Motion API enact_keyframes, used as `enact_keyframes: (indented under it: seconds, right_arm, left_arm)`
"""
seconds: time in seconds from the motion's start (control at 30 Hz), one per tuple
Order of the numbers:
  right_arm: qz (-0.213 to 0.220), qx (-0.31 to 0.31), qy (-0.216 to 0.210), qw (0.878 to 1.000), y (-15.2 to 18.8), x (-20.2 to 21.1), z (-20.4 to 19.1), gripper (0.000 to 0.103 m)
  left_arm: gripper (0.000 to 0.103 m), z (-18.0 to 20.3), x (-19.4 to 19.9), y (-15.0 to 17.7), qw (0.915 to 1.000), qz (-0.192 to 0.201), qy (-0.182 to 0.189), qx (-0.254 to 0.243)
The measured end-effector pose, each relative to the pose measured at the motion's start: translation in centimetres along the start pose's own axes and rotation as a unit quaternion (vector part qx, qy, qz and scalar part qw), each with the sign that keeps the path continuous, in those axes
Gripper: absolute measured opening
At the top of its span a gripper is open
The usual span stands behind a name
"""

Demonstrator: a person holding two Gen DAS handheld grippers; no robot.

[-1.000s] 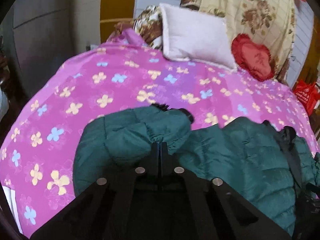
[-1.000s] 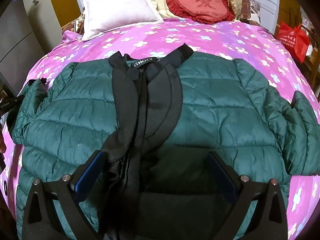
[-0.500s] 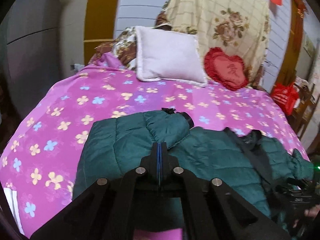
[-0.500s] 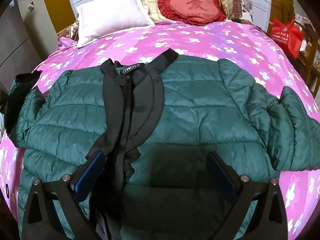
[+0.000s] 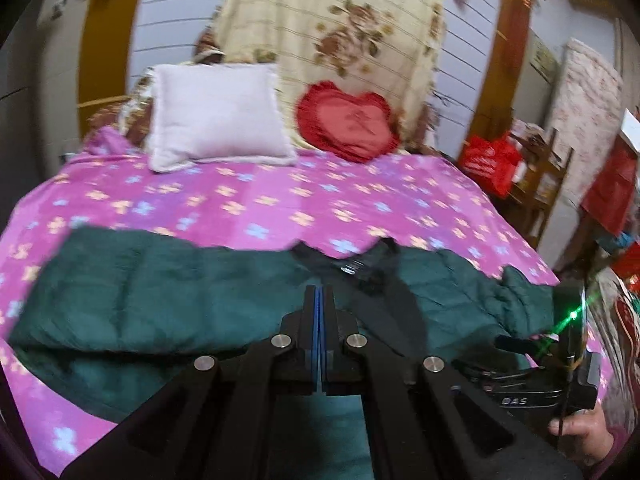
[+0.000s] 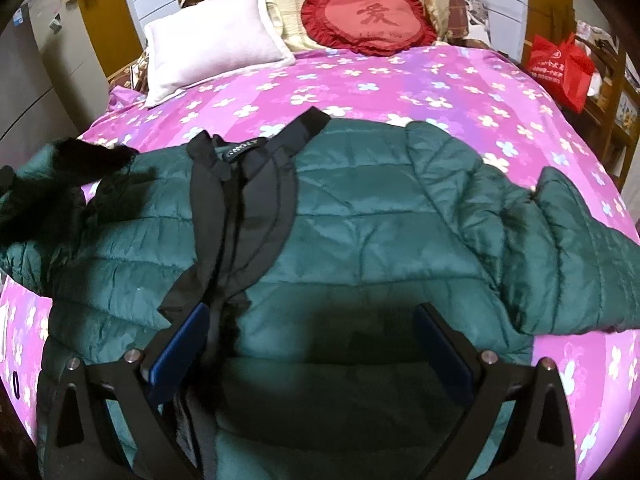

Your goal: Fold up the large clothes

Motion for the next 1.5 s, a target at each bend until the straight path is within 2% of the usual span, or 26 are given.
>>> enact_keyframes:
  seconds: [0.17,0.33,0.37,0.4,0.47,0.57,0.7,0.93,1.07,1.17,1.23,1.27,1.3,1.37,1.4,1.5]
  right_arm:
    - [-0.003,-0.007,0.003,1.0,0.1,0.1,1.3,0.103]
    - [-0.005,-0.01,-0.037,0.999,0.1,0.5,1.3,0.103]
    - [-0.006,-0.006,-0.044,0.999,0.1,0.5,0.9,0.103]
    - [-0.008,-0.002,-0.055,0.998,0.1,0.5,0.3,0.103]
    - [-0.018,0.002,-0.083,0.996,0.2,0.3,-1.2,0.103]
    - [-0.04,0.011,-0.137,0.99,0.3,-0.2,-4.3,0.103]
    - [-0.059,0.02,-0.185,0.981,0.2,-1.2,-8.5,0.103]
    - [-0.096,0.009,-0.265,0.959,-0.7,-3.7,-16.3,0.103]
    - [-0.113,0.016,-0.278,0.954,-1.0,-5.1,-20.1,0.103]
    - [-0.131,0.021,-0.285,0.949,-0.8,-6.9,-22.5,0.102]
    - [-0.139,0.028,-0.293,0.946,-0.4,-7.7,-23.8,0.093]
    - [-0.14,0.033,-0.3,0.943,-0.1,-8.0,-24.5,0.08]
    - [-0.14,0.036,-0.307,0.941,0.0,-8.0,-24.8,0.061]
    - [-0.138,0.038,-0.314,0.939,0.4,-8.1,-25.1,0.04]
    - [-0.133,0.04,-0.311,0.94,0.4,-7.8,-25.0,0.033]
    - [-0.115,0.047,-0.308,0.943,0.4,-7.1,-24.5,0.023]
  left_arm:
    - [0.008,4.3,-2.8,1.0,0.9991,-0.028,0.015,-0.027]
    - [0.009,4.7,-2.7,1.9,0.9984,-0.049,0.016,-0.024]
    - [0.014,4.3,-2.5,2.1,0.9984,-0.052,0.014,-0.02]
    - [0.026,3.9,-2.1,2.2,0.9984,-0.054,0.01,-0.015]
    - [0.038,2.6,-0.9,2.8,0.9986,-0.052,-0.001,-0.004]
    - [0.039,0.3,1.0,3.6,0.9982,-0.053,-0.027,0.002]
    - [0.04,-3.3,3.6,5.1,0.9966,-0.055,-0.06,0.015]
    - [0.04,-11.3,7.5,8.2,0.9874,-0.048,-0.117,0.094]
    - [0.042,-14.3,8.7,9.6,0.9811,-0.039,-0.136,0.132]
    - [0.042,-15.5,8.6,10.4,0.9787,-0.042,-0.126,0.157]
    - [0.042,-16.1,8.5,11.0,0.977,-0.038,-0.117,0.174]
    - [0.042,-16.2,8.5,11.1,0.9764,-0.036,-0.118,0.177]
    - [0.042,-16.3,8.5,11.2,0.9761,-0.035,-0.119,0.179]
    - [0.042,-16.4,8.5,11.5,0.9759,-0.031,-0.12,0.179]
    - [0.042,-16.4,8.5,11.5,0.9759,-0.031,-0.121,0.179]
    - [0.042,-16.3,8.4,11.4,0.9757,-0.034,-0.137,0.168]
Point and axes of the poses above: each gripper's, at about its wrist camera, not at the fingertips, and x roughly against the way its jaws point, z to its right, y to its underside, the point moved 4 cm from there along -x, roughly the way its jaws point, and after that the axes turned 12 degrees about -x, right-handed, at the moved point
